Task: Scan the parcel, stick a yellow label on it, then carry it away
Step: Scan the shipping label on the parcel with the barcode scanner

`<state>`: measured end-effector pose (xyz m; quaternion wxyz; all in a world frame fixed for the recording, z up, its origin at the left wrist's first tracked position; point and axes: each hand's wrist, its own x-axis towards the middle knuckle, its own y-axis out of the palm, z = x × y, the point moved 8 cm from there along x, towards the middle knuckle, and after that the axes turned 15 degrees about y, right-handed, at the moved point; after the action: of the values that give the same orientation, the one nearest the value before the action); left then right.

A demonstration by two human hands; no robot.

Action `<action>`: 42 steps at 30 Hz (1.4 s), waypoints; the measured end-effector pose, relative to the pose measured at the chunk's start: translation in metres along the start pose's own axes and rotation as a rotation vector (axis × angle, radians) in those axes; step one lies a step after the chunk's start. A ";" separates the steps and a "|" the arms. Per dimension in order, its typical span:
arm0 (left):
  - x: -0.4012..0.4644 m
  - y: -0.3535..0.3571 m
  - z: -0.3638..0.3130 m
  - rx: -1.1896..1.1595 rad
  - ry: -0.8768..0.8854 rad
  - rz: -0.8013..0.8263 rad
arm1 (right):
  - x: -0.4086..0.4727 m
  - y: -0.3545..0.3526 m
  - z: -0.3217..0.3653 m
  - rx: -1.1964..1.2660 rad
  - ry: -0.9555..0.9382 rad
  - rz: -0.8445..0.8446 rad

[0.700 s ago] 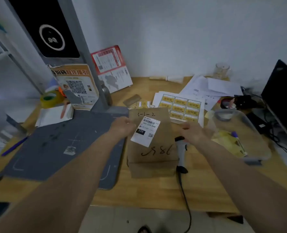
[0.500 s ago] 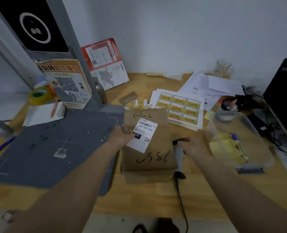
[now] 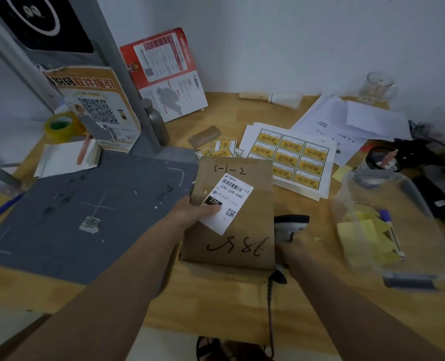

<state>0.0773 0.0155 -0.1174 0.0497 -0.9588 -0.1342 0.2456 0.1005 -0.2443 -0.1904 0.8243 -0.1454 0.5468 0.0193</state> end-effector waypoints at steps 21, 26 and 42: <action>-0.005 0.006 -0.029 0.005 0.164 0.104 | -0.120 0.007 0.073 0.238 -0.397 0.061; -0.016 -0.019 -0.063 0.128 0.449 0.037 | -0.143 -0.004 0.090 0.263 -0.564 0.097; -0.032 -0.043 -0.110 0.337 0.468 0.034 | -0.176 0.011 0.081 0.114 -0.648 0.026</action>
<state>0.0931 0.0448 0.0003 0.2336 -0.9697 -0.0602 0.0372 0.1008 -0.1907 -0.0042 0.9619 -0.0784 0.2581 0.0447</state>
